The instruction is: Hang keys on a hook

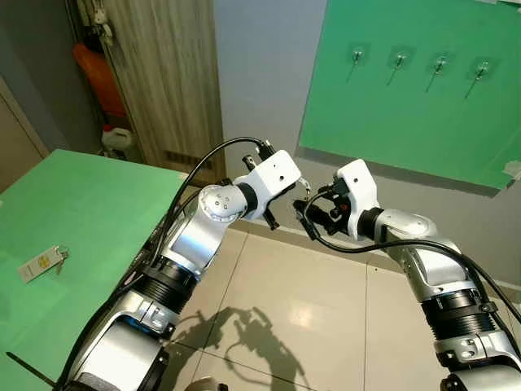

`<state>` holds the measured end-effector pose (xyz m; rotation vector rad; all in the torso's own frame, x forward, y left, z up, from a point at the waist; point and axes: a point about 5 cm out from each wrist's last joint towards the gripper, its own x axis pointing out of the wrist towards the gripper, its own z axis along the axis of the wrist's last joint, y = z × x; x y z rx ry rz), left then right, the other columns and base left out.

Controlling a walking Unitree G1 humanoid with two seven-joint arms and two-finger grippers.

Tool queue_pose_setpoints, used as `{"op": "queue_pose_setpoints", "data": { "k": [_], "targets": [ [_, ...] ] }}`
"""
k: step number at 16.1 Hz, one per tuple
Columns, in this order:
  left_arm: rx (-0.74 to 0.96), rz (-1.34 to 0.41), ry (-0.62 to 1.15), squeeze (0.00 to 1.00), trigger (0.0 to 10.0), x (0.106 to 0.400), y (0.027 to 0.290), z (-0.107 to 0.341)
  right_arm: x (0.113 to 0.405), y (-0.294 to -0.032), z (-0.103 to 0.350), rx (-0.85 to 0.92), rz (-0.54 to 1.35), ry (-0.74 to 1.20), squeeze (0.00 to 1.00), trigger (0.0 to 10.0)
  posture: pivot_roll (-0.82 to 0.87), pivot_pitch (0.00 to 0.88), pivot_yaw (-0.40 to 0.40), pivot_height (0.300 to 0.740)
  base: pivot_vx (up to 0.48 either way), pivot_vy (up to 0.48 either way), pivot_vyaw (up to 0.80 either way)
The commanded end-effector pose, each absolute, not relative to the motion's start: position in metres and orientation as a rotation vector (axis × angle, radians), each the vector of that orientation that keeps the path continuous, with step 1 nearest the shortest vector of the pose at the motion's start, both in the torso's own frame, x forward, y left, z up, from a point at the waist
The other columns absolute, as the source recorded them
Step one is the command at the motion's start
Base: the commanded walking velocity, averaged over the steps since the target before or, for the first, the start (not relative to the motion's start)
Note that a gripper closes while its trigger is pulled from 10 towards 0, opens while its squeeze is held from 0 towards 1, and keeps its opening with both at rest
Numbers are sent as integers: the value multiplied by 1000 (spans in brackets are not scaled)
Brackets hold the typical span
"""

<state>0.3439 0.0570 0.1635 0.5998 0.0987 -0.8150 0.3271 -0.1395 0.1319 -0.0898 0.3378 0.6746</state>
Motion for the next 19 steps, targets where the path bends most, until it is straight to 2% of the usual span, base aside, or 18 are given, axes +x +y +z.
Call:
{"op": "queue_pose_setpoints", "data": {
  "k": [1, 19],
  "targets": [
    [614, -814, 77, 0, 0, 345, 55, 169, 331, -138, 136, -91, 677, 320, 0, 0, -55, 0, 2, 740, 0, 0, 0],
    [604, -824, 74, 0, 0, 343, 55, 170, 334, -136, 134, -68, 667, 311, 0, 0, -50, 0, 3, 740, 0, 0, 0]
  ]
}}
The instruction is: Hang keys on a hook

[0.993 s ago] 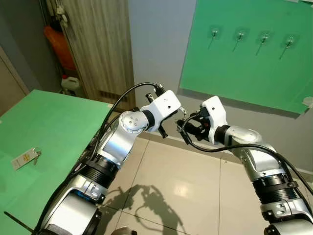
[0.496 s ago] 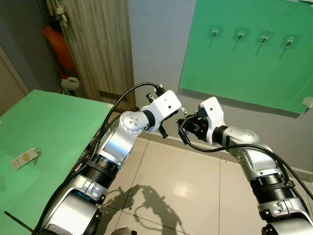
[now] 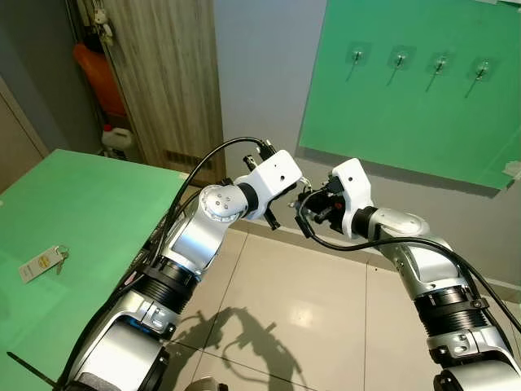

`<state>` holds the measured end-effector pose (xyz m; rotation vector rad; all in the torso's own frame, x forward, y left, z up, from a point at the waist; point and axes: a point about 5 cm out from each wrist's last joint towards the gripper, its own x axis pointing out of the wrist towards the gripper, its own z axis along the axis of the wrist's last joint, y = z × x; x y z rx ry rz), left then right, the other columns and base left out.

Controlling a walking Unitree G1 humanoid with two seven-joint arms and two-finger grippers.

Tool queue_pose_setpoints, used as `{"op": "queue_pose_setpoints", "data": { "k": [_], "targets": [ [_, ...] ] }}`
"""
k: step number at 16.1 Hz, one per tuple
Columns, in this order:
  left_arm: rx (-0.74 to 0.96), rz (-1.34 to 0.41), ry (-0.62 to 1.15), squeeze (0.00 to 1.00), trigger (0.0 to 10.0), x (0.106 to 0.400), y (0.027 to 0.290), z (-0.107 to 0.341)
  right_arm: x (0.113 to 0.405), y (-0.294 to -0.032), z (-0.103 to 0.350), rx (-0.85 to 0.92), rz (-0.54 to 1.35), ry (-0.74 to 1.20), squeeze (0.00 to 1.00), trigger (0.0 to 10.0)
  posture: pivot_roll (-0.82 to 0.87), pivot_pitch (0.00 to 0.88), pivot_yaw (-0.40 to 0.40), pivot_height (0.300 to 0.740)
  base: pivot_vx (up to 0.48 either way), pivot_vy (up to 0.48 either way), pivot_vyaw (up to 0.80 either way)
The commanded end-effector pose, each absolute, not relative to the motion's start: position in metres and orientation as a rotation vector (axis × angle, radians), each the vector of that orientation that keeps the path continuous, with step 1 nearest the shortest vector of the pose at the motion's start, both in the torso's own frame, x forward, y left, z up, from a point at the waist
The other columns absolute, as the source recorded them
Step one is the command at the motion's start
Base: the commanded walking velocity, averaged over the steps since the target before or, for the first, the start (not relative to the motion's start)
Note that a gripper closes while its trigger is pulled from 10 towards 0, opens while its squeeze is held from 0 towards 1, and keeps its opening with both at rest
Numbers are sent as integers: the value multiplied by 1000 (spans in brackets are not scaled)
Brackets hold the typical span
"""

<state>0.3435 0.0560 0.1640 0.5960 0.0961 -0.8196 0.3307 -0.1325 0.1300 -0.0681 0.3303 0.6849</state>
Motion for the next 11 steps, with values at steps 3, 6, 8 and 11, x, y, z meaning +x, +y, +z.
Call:
{"op": "queue_pose_setpoints", "data": {
  "k": [3, 6, 8, 11],
  "targets": [
    [607, -817, 76, 0, 0, 344, 56, 170, 334, -141, 136, -67, 658, 308, 0, 0, -51, 0, 2, 740, 0, 0, 0],
    [608, -816, 79, 0, 0, 344, 56, 169, 334, -142, 136, -69, 654, 306, 0, 0, -52, 0, 1, 740, 0, 0, 0],
    [611, -812, 82, 0, 0, 344, 57, 168, 334, -143, 137, -70, 651, 302, 0, 0, -53, 0, 1, 740, 0, 0, 0],
    [626, -784, 101, 0, 0, 346, 62, 165, 337, -145, 141, -87, 647, 285, 0, 0, -51, 0, 3, 740, 0, 0, 0]
  ]
}}
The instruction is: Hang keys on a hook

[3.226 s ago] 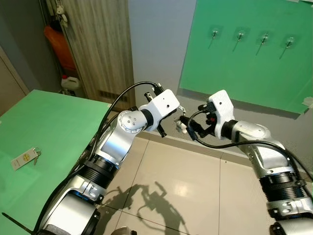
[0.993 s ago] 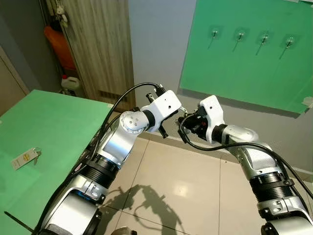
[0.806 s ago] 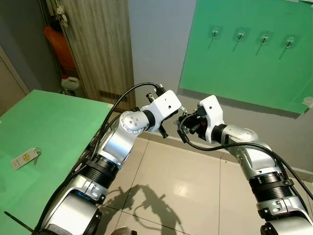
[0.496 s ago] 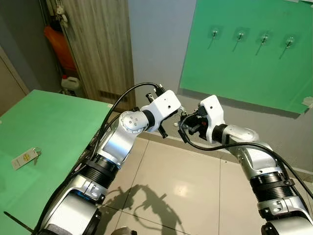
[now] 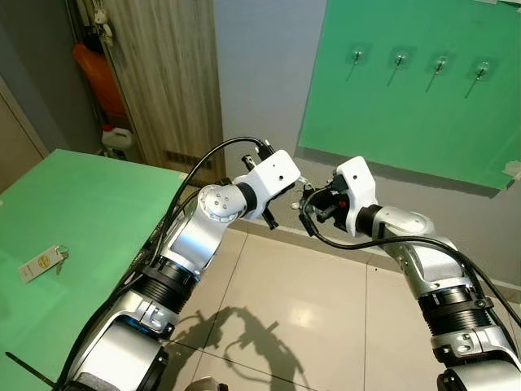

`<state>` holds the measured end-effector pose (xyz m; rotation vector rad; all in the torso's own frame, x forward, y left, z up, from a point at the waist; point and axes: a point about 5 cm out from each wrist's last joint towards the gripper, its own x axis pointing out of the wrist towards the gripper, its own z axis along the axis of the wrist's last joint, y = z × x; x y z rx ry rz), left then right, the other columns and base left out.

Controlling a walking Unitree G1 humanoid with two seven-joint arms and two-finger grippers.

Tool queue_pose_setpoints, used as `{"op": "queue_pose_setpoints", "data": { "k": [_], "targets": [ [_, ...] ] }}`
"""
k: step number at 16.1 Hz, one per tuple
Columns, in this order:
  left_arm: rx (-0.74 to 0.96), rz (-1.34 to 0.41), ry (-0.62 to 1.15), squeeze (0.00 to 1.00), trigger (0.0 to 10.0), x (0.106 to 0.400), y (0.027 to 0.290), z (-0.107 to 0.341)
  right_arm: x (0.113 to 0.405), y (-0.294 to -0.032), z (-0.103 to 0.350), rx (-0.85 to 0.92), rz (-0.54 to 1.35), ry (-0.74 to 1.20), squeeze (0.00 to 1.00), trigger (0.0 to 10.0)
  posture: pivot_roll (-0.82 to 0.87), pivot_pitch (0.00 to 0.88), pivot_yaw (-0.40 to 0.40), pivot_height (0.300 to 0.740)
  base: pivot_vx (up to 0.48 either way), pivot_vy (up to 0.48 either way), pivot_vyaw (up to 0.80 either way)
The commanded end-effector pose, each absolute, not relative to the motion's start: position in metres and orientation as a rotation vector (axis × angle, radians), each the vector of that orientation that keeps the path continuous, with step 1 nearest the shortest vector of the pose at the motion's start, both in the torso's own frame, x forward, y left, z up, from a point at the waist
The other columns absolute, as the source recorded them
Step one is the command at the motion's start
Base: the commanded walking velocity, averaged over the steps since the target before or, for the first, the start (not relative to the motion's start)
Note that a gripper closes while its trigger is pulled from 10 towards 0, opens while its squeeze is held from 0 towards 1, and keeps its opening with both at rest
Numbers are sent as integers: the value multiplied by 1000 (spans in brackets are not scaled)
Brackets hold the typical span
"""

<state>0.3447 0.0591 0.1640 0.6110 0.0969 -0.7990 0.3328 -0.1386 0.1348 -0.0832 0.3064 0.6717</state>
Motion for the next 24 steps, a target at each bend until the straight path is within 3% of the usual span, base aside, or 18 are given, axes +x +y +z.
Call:
{"op": "queue_pose_setpoints", "data": {
  "k": [1, 2, 3, 14, 17, 18, 21, 22, 23, 24],
  "targets": [
    [644, -721, 91, 0, 4118, 350, 66, 167, 337, -145, 142, -89, 646, 283, 0, 0, -51, 0, 3, 740, 0, 0, 0],
    [650, -694, 85, 0, 4118, 352, 67, 169, 337, -146, 142, -89, 645, 283, 0, 0, -51, 0, 3, 740, 0, 0, 0],
    [650, -682, 77, 1000, 10000, 352, 68, 171, 337, -146, 142, -90, 645, 283, 0, 0, -50, 0, 1, 740, 0, 0, 0],
    [618, -626, 120, 1000, 10000, 356, 76, 165, 343, -159, 142, -301, 624, 243, 0, 0, -49, 0, -6, 740, 0, 0, 0],
    [372, -561, 132, 1000, 10000, 359, 80, 164, 347, -159, 145, -251, 536, 206, 0, 0, -53, 0, 0, 740, 0, 0, 0],
    [190, -496, 124, 1000, 10000, 359, 87, 163, 351, -165, 144, -251, 441, 182, 0, 0, -52, 0, 3, 740, 0, 0, 0],
    [116, -367, 112, 1000, 10000, 354, 105, 153, 346, -181, 130, -214, 274, 152, 0, 0, -47, 0, 18, 740, 0, 0, 0],
    [117, -337, 106, 816, 10000, 351, 108, 150, 341, -183, 124, -206, 233, 129, 0, 0, -47, 0, 25, 740, 0, 0, 0],
    [123, -292, 71, 0, 10000, 348, 112, 150, 337, -180, 120, -175, 208, 105, 0, 0, -47, 0, 32, 740, 0, 0, 0],
    [124, -252, 53, 0, 10000, 347, 116, 150, 335, -179, 118, -142, 188, 85, 0, 0, -47, 0, 33, 740, 0, 0, 0]
  ]
}}
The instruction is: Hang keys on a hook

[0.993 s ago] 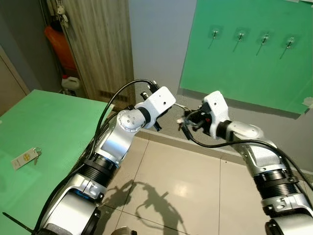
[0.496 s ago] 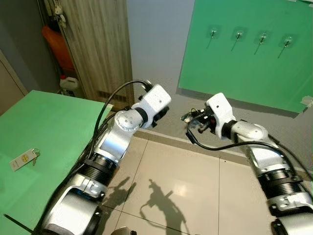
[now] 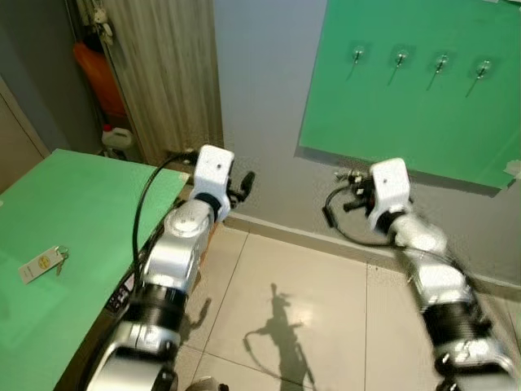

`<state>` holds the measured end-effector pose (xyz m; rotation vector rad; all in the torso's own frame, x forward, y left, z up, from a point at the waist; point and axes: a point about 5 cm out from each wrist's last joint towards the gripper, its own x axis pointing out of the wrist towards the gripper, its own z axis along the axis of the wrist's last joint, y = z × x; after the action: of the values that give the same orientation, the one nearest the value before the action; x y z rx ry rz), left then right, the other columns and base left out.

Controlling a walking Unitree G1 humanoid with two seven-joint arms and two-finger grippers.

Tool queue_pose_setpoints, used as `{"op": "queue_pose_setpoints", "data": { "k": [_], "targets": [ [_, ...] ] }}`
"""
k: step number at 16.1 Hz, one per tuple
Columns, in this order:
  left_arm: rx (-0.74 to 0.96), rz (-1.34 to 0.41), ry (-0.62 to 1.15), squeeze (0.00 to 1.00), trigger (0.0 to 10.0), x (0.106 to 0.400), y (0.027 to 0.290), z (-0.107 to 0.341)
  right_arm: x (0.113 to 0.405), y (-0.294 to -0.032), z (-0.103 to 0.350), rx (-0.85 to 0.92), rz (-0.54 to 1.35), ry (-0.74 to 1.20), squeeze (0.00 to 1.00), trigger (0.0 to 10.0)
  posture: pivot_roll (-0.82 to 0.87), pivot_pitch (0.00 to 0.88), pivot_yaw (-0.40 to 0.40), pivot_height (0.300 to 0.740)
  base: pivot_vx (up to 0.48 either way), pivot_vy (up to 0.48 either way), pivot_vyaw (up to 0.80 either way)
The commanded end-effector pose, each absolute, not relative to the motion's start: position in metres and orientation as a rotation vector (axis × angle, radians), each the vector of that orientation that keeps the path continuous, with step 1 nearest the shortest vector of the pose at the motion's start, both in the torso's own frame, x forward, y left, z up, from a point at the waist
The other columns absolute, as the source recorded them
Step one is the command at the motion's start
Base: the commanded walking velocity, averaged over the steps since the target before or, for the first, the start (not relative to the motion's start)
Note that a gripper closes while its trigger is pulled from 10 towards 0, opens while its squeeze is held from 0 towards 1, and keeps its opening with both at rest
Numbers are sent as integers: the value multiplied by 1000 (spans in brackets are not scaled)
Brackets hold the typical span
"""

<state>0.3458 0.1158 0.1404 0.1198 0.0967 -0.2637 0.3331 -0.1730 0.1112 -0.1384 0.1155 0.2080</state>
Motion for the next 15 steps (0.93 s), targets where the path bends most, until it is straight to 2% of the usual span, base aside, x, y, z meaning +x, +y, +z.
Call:
{"op": "queue_pose_setpoints", "data": {
  "k": [1, 4, 7, 14, 15],
  "targets": [
    [138, -216, 36, 0, 10000, 344, 121, 147, 333, -179, 116, -69, 137, 54, 0, 0, -40, 0, 38, 740, 0, 0, 0],
    [115, -183, -26, 0, 10000, 330, 130, 138, 323, -179, 109, 126, 7, -17, 0, 0, -41, 0, 45, 740, 0, 0, 0],
    [116, -185, -53, 0, 10000, 330, 132, 140, 322, -174, 105, 125, 36, -9, 0, 0, -39, 0, 44, 740, 0, -96, 0],
    [125, -199, -52, 0, 10000, 334, 125, 141, 329, -165, 110, 106, 91, -19, 0, 0, -34, 0, 40, 740, 275, -389, 0],
    [179, -168, -41, 0, 10000, 335, 127, 139, 330, -165, 110, 99, 98, -16, 0, 0, -34, 0, 40, 740, 304, -368, 0]
  ]
}}
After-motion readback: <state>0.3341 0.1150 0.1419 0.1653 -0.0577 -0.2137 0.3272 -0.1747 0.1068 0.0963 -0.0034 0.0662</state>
